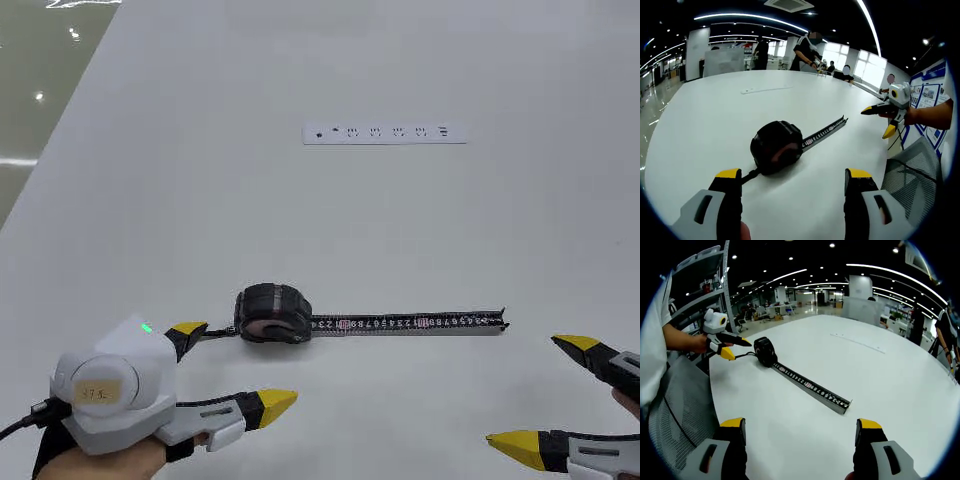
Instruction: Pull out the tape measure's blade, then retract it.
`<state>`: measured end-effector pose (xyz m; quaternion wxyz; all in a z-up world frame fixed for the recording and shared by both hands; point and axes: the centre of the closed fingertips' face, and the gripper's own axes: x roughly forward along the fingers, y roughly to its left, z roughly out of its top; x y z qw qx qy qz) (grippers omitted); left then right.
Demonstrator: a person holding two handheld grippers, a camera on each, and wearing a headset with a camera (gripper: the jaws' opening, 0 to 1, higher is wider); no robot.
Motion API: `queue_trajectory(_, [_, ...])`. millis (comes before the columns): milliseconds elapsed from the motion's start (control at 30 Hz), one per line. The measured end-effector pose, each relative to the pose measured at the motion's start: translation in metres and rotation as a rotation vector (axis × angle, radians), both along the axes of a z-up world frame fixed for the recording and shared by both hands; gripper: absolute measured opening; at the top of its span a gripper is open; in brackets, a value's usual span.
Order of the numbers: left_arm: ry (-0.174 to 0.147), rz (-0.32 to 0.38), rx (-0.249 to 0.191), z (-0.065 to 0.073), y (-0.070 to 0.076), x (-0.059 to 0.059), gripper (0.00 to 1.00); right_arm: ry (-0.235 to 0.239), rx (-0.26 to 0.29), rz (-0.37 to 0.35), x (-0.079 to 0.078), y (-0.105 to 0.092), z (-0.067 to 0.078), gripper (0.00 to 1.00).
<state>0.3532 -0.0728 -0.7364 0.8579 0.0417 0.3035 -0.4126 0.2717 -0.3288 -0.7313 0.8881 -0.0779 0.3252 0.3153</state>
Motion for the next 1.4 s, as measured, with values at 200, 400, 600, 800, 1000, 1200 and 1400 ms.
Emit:
queue_trajectory(200, [0.008,0.023,-0.007,-0.003,-0.004,0.010,0.82,-0.001,0.002,-0.004,0.006,-0.004,-0.001,0.89])
queue_trajectory(400, [0.017,0.030,-0.022,-0.005,-0.016,0.012,0.82,-0.006,0.004,-0.001,0.013,-0.003,-0.001,0.89])
queue_trajectory(600, [0.006,0.027,-0.016,-0.005,-0.027,0.016,0.81,-0.004,0.004,0.007,0.016,-0.001,-0.002,0.89])
queue_trajectory(800, [0.028,0.075,-0.055,-0.005,-0.031,0.025,0.81,-0.010,0.012,0.002,0.019,-0.002,0.000,0.89])
queue_trajectory(1000, [0.030,0.112,-0.050,-0.009,-0.032,0.028,0.80,-0.002,0.015,-0.003,0.020,-0.005,-0.001,0.87])
queue_trajectory(1200, [0.036,0.162,-0.046,-0.013,-0.031,0.033,0.75,0.005,0.002,0.019,0.024,-0.008,-0.003,0.83])
queue_trajectory(1400, [0.039,0.197,-0.039,-0.016,-0.030,0.037,0.72,0.024,-0.019,0.062,0.030,-0.012,-0.004,0.74])
